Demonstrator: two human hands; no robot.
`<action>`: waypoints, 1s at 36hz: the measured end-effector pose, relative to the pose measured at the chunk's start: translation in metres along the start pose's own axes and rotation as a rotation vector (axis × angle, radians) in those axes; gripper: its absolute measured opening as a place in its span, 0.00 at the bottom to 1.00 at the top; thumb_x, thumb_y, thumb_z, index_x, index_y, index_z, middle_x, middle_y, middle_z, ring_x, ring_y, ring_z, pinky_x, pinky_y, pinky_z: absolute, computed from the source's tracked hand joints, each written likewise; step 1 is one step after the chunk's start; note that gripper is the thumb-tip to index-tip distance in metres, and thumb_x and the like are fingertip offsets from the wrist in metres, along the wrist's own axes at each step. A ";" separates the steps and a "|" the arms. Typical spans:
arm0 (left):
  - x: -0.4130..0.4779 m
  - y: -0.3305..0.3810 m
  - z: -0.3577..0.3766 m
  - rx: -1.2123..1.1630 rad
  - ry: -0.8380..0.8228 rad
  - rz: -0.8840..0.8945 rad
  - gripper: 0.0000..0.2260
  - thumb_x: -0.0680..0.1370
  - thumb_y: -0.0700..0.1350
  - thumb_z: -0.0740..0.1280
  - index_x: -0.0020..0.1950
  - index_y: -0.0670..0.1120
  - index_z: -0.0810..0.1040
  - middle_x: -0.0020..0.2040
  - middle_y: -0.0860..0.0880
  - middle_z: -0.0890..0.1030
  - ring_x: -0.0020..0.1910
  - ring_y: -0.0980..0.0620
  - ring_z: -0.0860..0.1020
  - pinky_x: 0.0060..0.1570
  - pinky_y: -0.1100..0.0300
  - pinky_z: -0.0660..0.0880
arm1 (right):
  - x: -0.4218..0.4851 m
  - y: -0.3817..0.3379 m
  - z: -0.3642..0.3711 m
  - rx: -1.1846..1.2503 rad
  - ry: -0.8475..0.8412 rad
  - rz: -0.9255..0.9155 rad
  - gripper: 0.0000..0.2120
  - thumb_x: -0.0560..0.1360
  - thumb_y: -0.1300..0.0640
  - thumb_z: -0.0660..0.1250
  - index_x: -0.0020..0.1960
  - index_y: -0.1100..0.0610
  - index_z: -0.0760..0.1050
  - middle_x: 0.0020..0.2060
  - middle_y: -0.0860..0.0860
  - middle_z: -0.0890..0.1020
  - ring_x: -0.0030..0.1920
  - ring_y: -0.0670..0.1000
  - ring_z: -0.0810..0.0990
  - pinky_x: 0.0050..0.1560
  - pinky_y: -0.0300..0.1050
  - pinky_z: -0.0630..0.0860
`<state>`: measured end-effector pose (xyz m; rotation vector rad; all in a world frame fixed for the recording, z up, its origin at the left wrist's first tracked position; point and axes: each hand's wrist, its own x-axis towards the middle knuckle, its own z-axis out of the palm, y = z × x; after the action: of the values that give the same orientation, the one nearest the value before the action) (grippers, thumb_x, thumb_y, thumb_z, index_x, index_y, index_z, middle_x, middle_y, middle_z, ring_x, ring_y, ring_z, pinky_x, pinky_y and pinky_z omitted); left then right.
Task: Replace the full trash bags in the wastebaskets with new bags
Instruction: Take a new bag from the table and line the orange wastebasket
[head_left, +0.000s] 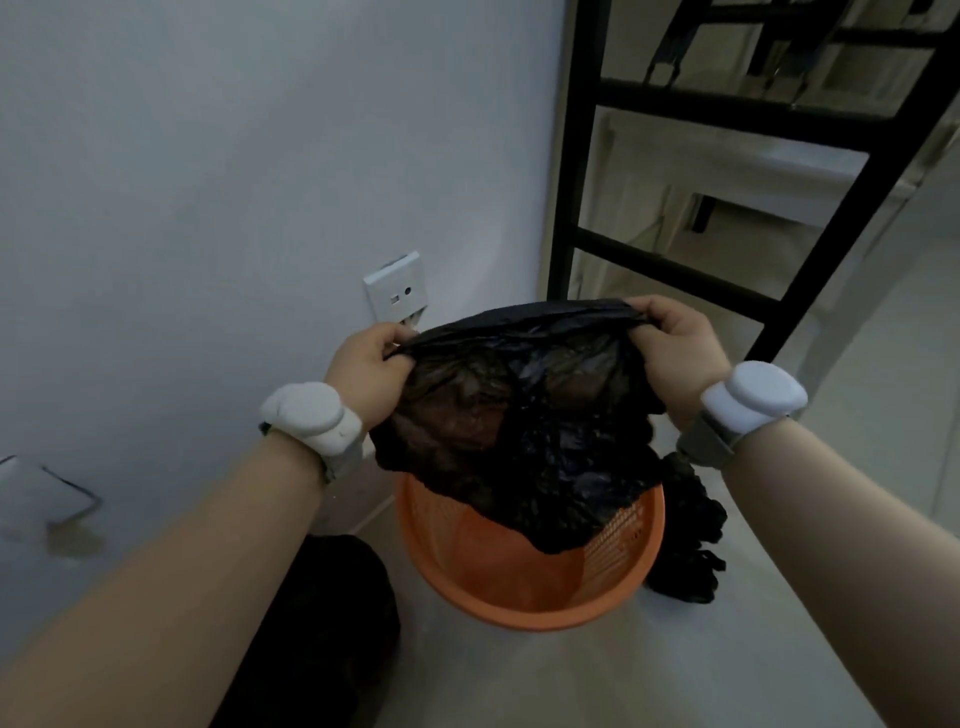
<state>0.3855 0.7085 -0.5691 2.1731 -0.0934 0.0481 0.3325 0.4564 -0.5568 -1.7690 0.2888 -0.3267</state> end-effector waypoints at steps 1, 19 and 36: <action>0.000 0.002 0.001 -0.057 -0.028 -0.013 0.10 0.76 0.35 0.61 0.48 0.48 0.78 0.43 0.48 0.79 0.44 0.51 0.75 0.46 0.63 0.70 | -0.001 0.000 -0.003 0.004 -0.004 0.009 0.12 0.78 0.66 0.58 0.47 0.55 0.78 0.37 0.50 0.81 0.37 0.49 0.79 0.37 0.37 0.78; -0.001 0.007 -0.029 0.260 -0.550 0.285 0.21 0.61 0.62 0.55 0.31 0.43 0.67 0.28 0.48 0.70 0.28 0.54 0.68 0.31 0.63 0.64 | -0.014 -0.008 -0.033 -0.165 -0.520 -0.161 0.22 0.73 0.38 0.57 0.37 0.53 0.80 0.33 0.44 0.82 0.37 0.42 0.80 0.43 0.34 0.74; 0.008 -0.028 -0.008 1.049 -0.090 0.078 0.18 0.77 0.51 0.63 0.63 0.44 0.71 0.52 0.39 0.80 0.50 0.38 0.78 0.48 0.51 0.75 | -0.011 0.014 -0.021 -1.143 -0.301 -0.080 0.28 0.76 0.40 0.59 0.71 0.51 0.59 0.53 0.52 0.79 0.51 0.56 0.79 0.48 0.50 0.77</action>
<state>0.3961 0.7302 -0.5873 3.2195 -0.2454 0.0498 0.3146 0.4385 -0.5672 -2.9178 0.1889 0.1048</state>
